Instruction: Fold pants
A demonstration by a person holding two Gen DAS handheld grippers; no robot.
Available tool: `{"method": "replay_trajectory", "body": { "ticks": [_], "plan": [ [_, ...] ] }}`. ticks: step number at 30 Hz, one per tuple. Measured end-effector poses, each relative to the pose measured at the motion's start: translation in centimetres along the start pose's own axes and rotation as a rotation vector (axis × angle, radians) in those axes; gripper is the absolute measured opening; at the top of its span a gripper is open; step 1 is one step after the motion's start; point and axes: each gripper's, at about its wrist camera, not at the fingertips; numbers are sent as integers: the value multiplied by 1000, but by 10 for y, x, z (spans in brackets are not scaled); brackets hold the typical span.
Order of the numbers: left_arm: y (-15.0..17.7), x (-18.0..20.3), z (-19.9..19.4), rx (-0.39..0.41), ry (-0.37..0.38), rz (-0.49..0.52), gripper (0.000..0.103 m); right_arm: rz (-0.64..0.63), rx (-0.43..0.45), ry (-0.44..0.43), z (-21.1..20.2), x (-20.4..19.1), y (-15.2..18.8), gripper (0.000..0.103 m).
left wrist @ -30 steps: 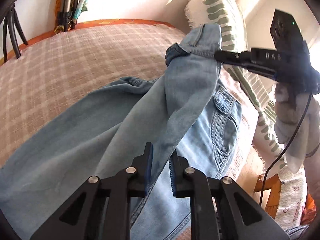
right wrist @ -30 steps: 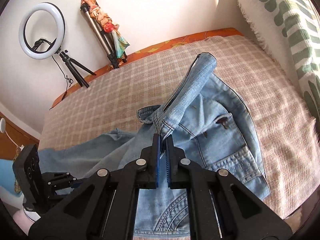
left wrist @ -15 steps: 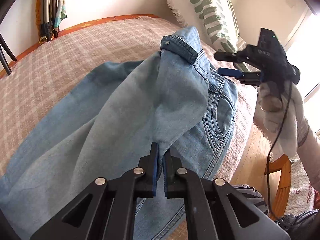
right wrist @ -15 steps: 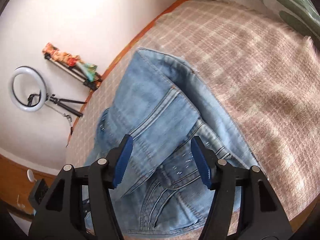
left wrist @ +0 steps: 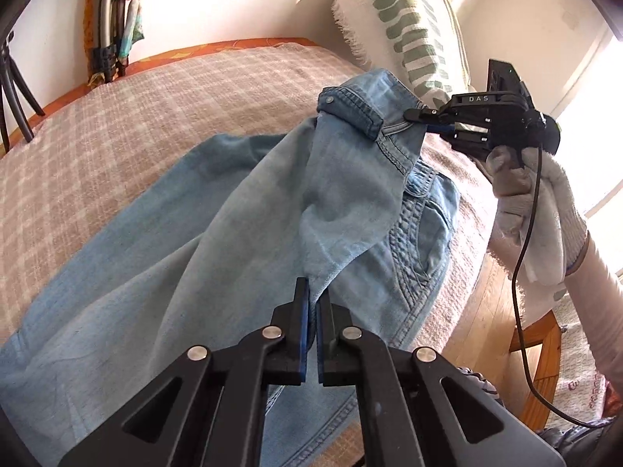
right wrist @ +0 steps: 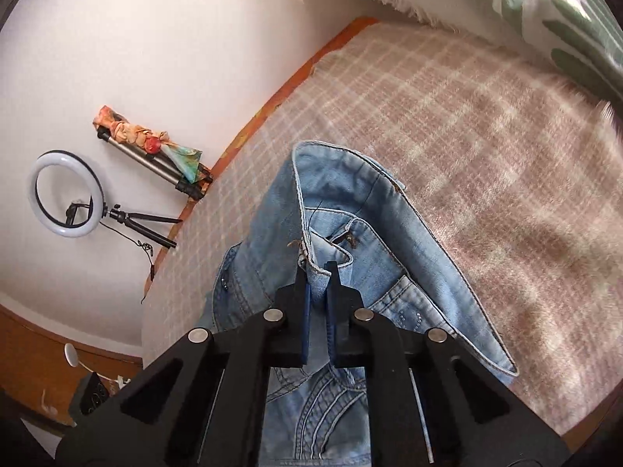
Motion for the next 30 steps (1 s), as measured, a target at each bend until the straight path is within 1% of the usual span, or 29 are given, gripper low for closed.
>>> {"method": "replay_trajectory", "body": {
  "ticks": [2,5,9,11,15,18,20,21,22,23,24,25,27,28,30],
  "plan": [
    [5,8,-6,0,5,26,0,-20,10,12,-21,-4,0,7],
    [12,19,-10,-14,19,62,0,-39,8,40,-46,1,5,7],
    [23,29,-2,-60,34,90,0,-50,-27,95,-60,21,28,7],
    [28,33,6,-92,32,104,0,-28,-55,115,-55,37,44,7],
    [38,37,20,-139,19,122,0,1,-107,158,-35,60,63,7],
    [41,37,24,-162,12,122,0,-30,-136,189,-21,62,66,6],
    [41,36,22,-167,25,127,0,-61,-159,208,-19,56,62,7],
    [40,37,21,-165,25,131,0,-84,-173,220,-20,53,59,14],
    [41,39,19,-160,22,136,0,-106,-179,253,-22,48,57,27],
    [41,39,17,-156,22,140,0,-127,-170,288,-25,43,54,31],
    [42,40,15,-152,20,141,0,-156,-151,319,-32,38,51,32],
    [42,41,12,-147,10,137,0,-177,-137,330,-38,32,47,32],
    [44,38,4,-130,-7,129,4,-205,-109,333,-48,21,39,36],
    [45,35,-2,-119,-10,121,4,-228,-95,331,-53,14,34,40],
    [47,24,-11,-123,-10,92,4,-295,-79,346,-53,-5,26,42]
  ]
}}
Point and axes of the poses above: each gripper's, at about its wrist camera, not at the fingertips, and z roughly the way its jaws point, x to its right, y to its underside, and after that the axes turned 11 degrees about -z, right-handed
